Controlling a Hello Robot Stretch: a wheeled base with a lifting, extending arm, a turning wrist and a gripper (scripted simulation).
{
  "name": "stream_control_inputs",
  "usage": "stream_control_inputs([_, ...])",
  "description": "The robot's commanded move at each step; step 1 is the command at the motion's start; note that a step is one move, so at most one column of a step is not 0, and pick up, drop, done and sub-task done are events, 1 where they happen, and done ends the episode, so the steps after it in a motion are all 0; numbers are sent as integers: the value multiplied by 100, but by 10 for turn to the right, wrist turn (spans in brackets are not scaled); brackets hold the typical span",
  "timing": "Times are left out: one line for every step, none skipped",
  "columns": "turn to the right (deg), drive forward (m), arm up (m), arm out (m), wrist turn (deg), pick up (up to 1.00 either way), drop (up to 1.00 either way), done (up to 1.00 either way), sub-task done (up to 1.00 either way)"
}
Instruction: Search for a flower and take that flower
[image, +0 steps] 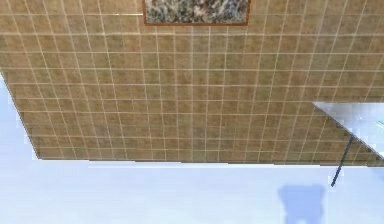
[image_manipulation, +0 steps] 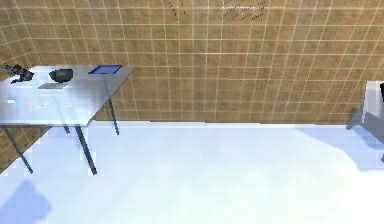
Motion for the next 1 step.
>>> stream_control_inputs([270, 0, 0, 0, 0, 0, 0, 0, 0])
